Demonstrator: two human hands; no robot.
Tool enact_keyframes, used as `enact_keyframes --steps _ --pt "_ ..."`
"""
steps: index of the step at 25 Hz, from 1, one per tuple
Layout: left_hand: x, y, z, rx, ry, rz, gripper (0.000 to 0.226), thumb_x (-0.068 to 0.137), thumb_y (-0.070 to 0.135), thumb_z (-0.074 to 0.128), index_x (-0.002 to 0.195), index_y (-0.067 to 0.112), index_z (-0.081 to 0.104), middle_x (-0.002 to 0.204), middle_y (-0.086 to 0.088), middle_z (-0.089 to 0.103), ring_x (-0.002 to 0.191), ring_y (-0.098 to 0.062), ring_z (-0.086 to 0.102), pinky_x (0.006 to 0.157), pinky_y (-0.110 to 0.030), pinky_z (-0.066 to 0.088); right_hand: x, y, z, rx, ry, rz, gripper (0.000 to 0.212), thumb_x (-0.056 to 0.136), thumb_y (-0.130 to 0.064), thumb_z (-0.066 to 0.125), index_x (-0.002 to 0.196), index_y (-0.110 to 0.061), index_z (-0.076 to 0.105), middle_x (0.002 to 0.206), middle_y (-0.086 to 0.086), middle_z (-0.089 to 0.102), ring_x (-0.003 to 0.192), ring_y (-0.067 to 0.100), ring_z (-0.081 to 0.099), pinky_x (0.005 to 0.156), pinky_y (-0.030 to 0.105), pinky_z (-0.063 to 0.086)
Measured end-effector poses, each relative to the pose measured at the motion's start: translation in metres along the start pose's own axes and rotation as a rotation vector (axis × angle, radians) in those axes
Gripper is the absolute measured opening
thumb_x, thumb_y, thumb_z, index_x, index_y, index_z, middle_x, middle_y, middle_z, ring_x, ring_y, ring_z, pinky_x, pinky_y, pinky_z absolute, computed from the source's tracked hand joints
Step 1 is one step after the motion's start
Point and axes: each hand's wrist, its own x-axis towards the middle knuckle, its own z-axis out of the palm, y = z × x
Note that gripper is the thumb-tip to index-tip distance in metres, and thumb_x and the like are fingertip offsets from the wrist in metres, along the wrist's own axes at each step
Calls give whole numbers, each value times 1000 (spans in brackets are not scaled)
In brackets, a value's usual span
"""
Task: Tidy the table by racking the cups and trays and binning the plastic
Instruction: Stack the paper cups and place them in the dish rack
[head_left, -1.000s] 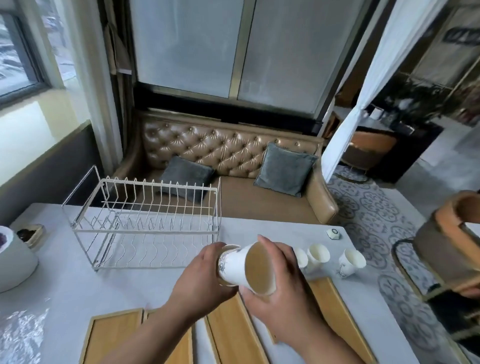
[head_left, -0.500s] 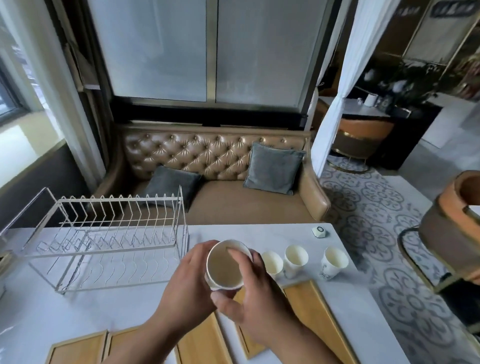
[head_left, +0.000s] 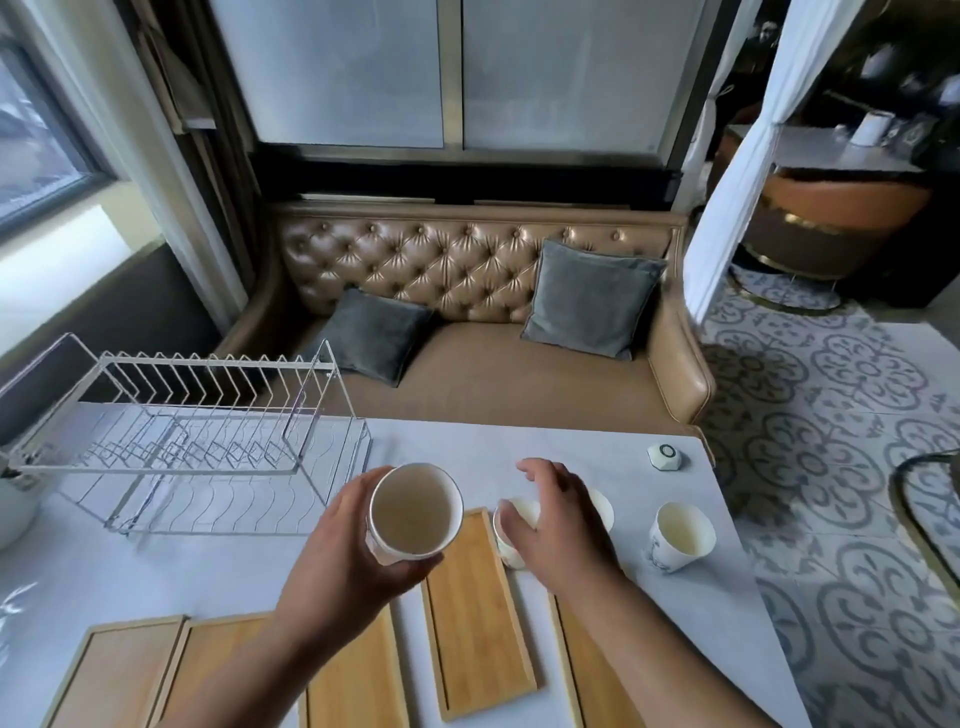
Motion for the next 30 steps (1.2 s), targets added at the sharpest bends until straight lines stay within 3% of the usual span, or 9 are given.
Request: enact_keyframes --steps 4,8,12,15,19,22,26,30 --pt "2 -22 3 -30 -26 -22 88 59 62 89 135 51 45 129 27 59 117 5 59 87 -23 48 29 45 38 -453 -451 107 92 83 -58 65 157 -30 20 157 1 37 151 28 22 120 42 29" --pt "0 -44 3 -26 -45 -38 85 62 55 94 128 63 41 130 33 56 116 6 57 87 -18 46 39 66 67 -572 -569 171 103 79 -60 68 160 -31 11 160 4 34 157 33 9 123 49 21" --pt "-4 -55 -5 2 -44 -31 85 61 64 87 128 69 36 127 40 53 116 19 51 83 -10 43 38 64 77 -561 -506 149 90 81 -53 70 156 -29 25 151 5 42 148 29 29 116 42 35" --pt "-4 -59 -9 -5 -41 -45 84 59 70 81 131 60 40 128 36 55 113 8 55 85 -14 44 33 38 56 -515 -402 116 86 80 -52 67 153 -32 27 142 2 41 134 26 45 101 37 47" --pt "4 -56 -8 -24 -32 -31 83 61 61 86 132 52 42 125 32 55 115 -4 58 88 -22 45 17 -30 -3 -128 55 93 90 71 -64 66 150 -44 25 130 -13 37 100 12 54 75 34 50" --pt "13 -47 -1 -35 -34 -27 80 64 51 91 131 46 48 125 29 58 117 -8 59 90 -26 49 -1 -70 -50 154 287 -45 90 69 -62 71 149 -50 30 128 -22 41 110 2 53 79 23 50" --pt "26 -25 10 -53 -38 -12 85 65 47 94 138 37 52 129 18 62 119 -11 59 95 -33 52 -24 -95 -85 212 249 -167 84 71 -56 75 147 -44 41 126 -18 43 119 6 55 88 18 50" --pt "33 7 23 -55 -55 95 79 64 53 89 133 52 50 122 33 59 115 2 57 87 -23 50 -33 -86 -82 93 100 -162 84 72 -61 74 147 -50 37 125 -24 40 115 -2 53 87 10 46"
